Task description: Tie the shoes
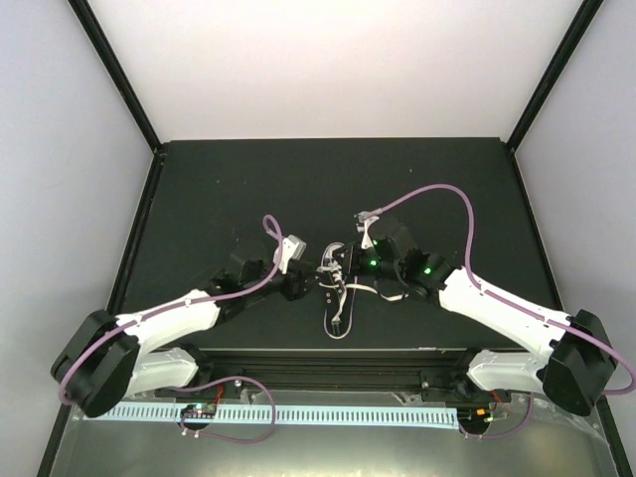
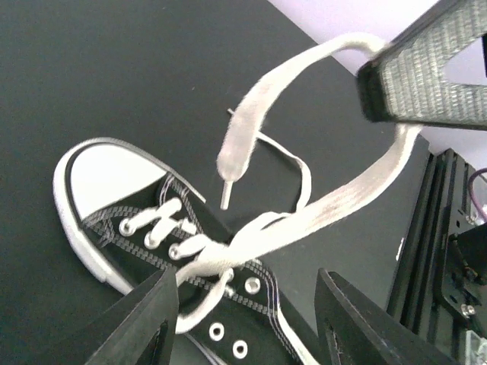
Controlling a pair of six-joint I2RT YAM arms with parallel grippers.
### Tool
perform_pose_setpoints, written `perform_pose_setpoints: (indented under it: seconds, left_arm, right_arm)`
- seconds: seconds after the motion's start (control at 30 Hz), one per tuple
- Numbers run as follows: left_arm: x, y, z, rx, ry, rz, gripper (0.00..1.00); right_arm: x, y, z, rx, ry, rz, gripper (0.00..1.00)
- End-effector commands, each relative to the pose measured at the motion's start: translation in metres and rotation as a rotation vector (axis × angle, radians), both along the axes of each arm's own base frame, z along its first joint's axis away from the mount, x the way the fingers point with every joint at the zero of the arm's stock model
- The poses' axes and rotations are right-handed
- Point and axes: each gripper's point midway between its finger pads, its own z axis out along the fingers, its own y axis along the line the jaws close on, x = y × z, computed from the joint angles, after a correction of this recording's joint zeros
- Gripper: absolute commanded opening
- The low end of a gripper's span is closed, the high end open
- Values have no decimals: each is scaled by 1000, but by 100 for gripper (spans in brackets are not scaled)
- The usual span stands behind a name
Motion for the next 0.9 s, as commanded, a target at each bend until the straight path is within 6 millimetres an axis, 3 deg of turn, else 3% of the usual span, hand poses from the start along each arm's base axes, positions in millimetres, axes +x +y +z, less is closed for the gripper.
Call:
perform_pose_setpoints:
  seconds: [0.0, 0.33, 0.47, 0.7, 0.87]
  left_arm:
    - [11, -27, 32, -25, -175, -93, 49]
    - [34, -29, -1, 89, -173, -21, 44]
    - [40, -35, -9, 102, -158, -32, 34]
    - [33, -34, -5, 38, -136, -22, 2]
    - [23, -34, -2, 4, -100, -40, 2]
  right_arm:
    - [3, -9, 16, 44, 13, -34, 2]
    - [1, -6, 21, 84, 39, -25, 2]
    - [1, -7, 24, 93, 41, -30, 2]
    - [9, -12, 23, 49, 30, -73, 2]
    - [29, -17, 15, -63, 3, -133, 2]
